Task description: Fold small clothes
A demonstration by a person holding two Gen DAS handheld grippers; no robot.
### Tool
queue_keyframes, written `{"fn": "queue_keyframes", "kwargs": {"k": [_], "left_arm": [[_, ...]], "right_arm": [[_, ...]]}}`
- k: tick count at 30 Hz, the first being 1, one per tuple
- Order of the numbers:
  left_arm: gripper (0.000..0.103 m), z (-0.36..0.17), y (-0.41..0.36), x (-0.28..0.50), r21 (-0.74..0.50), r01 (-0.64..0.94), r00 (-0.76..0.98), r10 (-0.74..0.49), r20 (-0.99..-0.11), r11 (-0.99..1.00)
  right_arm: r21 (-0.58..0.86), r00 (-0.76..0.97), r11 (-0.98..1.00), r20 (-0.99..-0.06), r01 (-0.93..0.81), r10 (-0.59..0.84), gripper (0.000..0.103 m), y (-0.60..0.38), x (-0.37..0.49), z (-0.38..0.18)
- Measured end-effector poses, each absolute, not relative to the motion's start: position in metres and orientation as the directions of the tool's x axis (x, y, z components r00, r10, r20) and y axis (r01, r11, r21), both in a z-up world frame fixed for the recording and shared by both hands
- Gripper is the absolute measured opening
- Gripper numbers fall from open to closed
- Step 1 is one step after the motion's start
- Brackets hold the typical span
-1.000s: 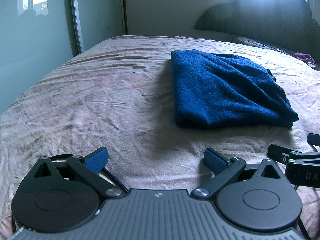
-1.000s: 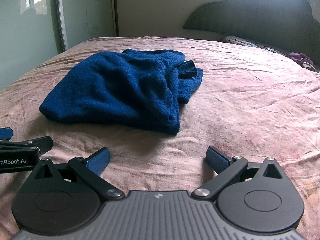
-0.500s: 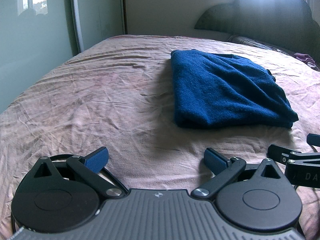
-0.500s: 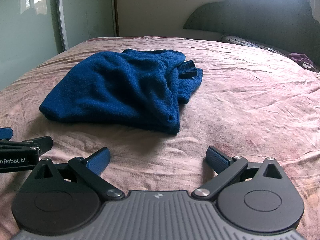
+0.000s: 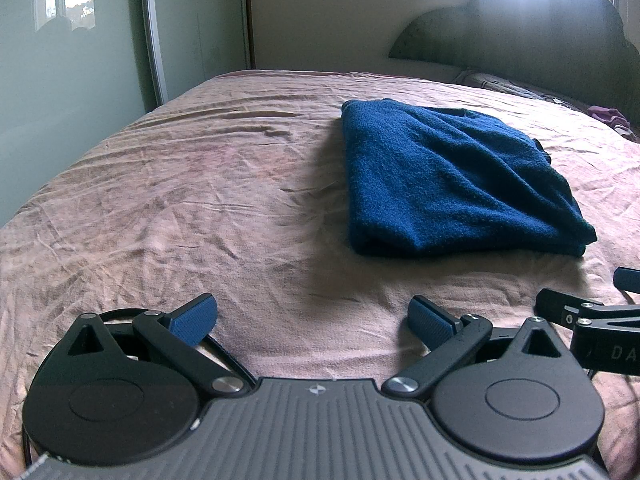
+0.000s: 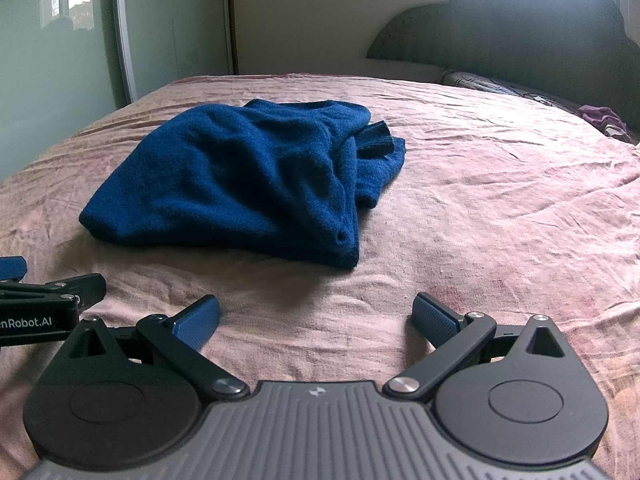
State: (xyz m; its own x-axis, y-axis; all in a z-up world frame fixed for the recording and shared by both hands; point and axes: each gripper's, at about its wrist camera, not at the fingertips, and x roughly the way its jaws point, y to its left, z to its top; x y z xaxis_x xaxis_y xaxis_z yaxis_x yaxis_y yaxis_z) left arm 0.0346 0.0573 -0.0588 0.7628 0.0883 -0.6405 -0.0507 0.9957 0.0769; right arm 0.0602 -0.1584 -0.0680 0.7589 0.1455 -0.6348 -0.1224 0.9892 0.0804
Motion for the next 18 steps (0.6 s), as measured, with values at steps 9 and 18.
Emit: {"fn": "queue_keyframes", "kwargs": {"k": [9,18], "left_arm": [[0.103,-0.0586,0.0571,0.0342,0.077,-0.051,0.763,0.088,-0.641,0.996],[0.103,-0.0559,0.0607,0.0331,0.051,-0.025,0.761,0.052,-0.646,0.998]], "right_arm": [[0.080,0.759,0.989,-0.635,-0.122,0.145,0.103,-0.1584,0.0604,-0.0676],[0.101,0.761,0.987,-0.627,-0.128,0.163,0.103,-0.1627,0.0598,-0.0656]]}}
